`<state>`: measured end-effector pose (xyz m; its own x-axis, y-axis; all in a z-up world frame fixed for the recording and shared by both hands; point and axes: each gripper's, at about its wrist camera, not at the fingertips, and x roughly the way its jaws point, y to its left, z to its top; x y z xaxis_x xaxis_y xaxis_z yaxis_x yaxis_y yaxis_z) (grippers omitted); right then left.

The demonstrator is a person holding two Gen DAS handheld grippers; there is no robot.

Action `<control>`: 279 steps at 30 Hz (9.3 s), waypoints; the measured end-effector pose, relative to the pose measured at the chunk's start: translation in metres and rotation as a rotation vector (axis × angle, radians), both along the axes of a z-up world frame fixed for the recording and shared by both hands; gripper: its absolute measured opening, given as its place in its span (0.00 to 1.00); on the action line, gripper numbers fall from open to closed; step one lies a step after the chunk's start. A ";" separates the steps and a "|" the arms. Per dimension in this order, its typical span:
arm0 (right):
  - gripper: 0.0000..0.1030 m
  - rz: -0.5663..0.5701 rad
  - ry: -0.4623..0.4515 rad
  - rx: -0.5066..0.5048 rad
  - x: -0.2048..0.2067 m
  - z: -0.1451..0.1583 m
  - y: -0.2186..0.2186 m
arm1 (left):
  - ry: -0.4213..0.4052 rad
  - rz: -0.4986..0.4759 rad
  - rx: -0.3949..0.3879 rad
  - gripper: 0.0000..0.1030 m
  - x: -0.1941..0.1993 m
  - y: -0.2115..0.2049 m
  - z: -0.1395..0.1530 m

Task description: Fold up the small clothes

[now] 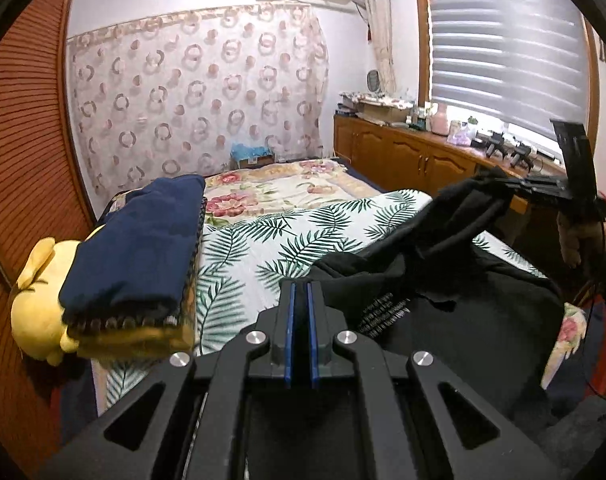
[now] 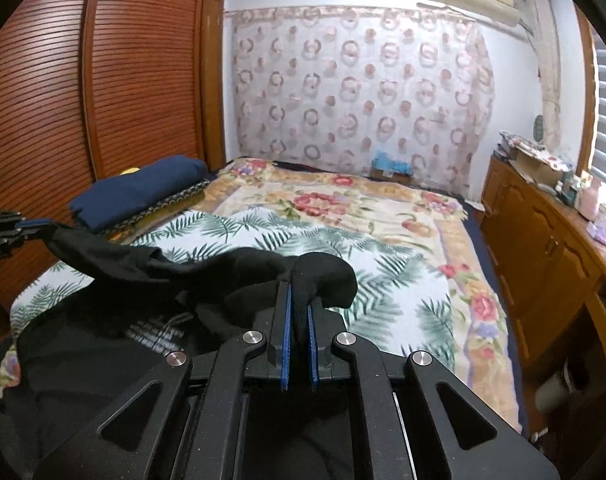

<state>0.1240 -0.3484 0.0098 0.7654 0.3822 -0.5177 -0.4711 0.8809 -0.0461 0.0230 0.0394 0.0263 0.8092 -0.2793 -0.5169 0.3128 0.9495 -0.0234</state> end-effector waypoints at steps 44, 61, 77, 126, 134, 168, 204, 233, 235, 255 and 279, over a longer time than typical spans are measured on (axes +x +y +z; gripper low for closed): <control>0.59 -0.070 0.168 -0.084 -0.030 -0.053 -0.036 | 0.228 0.097 0.000 0.48 0.006 0.040 -0.076; 0.66 -0.136 0.315 -0.095 0.007 -0.117 -0.050 | 0.356 0.085 -0.002 0.49 0.027 0.041 -0.119; 0.69 -0.139 0.315 -0.084 0.009 -0.117 -0.052 | 0.346 0.088 -0.010 0.49 0.028 0.044 -0.119; 0.06 0.083 -0.296 0.139 -0.220 0.202 -0.057 | -0.337 -0.144 -0.253 0.05 -0.144 0.046 0.185; 0.06 0.032 -0.421 0.076 -0.219 0.264 -0.057 | -0.485 -0.122 -0.212 0.05 -0.144 0.051 0.246; 0.07 -0.061 0.103 -0.077 0.160 -0.005 -0.064 | 0.049 0.068 0.002 0.06 0.232 -0.008 0.005; 0.59 -0.191 0.231 -0.085 0.100 -0.037 -0.070 | 0.290 0.020 0.015 0.51 0.158 -0.015 -0.075; 0.60 -0.247 0.330 -0.075 0.044 -0.117 -0.075 | 0.340 0.056 0.044 0.53 0.134 -0.012 -0.114; 0.60 -0.249 0.329 -0.075 0.045 -0.117 -0.076 | 0.340 0.057 0.041 0.53 0.134 -0.011 -0.114; 0.18 -0.168 0.377 -0.095 0.047 -0.107 -0.065 | 0.285 -0.022 -0.108 0.04 0.123 -0.007 -0.093; 0.02 -0.105 0.104 -0.004 -0.018 -0.013 -0.063 | 0.099 0.004 -0.126 0.04 0.055 0.017 -0.035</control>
